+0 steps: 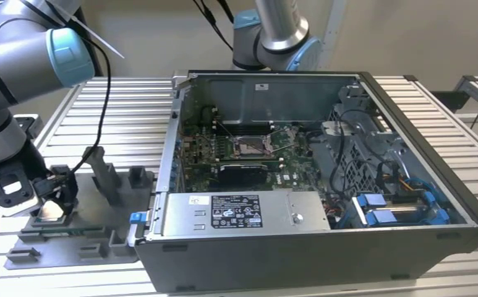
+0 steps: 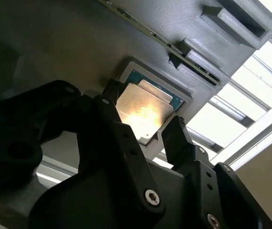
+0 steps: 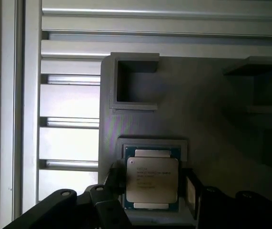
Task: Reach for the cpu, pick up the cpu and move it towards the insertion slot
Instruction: 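Pick up the cpu and move it towards the insertion slot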
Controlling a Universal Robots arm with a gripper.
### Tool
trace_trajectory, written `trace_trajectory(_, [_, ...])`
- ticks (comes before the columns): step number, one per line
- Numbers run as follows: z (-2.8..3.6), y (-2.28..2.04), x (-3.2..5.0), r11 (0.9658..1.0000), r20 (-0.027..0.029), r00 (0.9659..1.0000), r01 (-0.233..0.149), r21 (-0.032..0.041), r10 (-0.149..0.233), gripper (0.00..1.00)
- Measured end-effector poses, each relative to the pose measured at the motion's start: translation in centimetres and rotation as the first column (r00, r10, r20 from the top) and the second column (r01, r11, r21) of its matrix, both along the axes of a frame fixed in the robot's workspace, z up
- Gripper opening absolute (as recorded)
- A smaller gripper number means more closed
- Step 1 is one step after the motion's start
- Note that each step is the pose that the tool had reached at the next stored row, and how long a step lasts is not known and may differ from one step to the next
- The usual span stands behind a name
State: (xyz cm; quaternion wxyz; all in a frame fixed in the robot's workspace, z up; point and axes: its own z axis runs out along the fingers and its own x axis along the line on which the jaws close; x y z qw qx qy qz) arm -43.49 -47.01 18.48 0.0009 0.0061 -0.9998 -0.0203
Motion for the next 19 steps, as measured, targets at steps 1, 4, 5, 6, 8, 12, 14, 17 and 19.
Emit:
trace_trajectory(1, [0.0,0.0,0.0,1.0,0.0,1.0,0.0,0.0,0.0,0.0])
trace_trajectory(4, [0.0,0.0,0.0,1.0,-0.0001,1.0,0.0,0.0,0.0,0.0])
trace_trajectory(5, [0.0,0.0,0.0,1.0,-0.0001,1.0,0.0,0.0,0.0,0.0])
trace_trajectory(6, [0.0,0.0,0.0,1.0,-0.0001,1.0,0.0,0.0,0.0,0.0])
trace_trajectory(8, [0.01,0.0,0.0,1.0,-0.0001,1.0,0.0,0.0,0.0,0.0])
trace_trajectory(12, [0.14,0.0,0.0,1.0,0.0001,1.0,0.0,0.0,0.0,0.0])
trace_trajectory(14, [0.49,0.0,0.0,1.0,0.0,1.0,0.0,0.0,0.0,0.0])
trace_trajectory(17, [1.14,0.0,0.0,1.0,-0.0001,1.0,0.0,0.0,0.0,0.0])
trace_trajectory(19, [1.54,0.0,0.0,1.0,0.0,1.0,0.0,0.0,0.0,0.0])
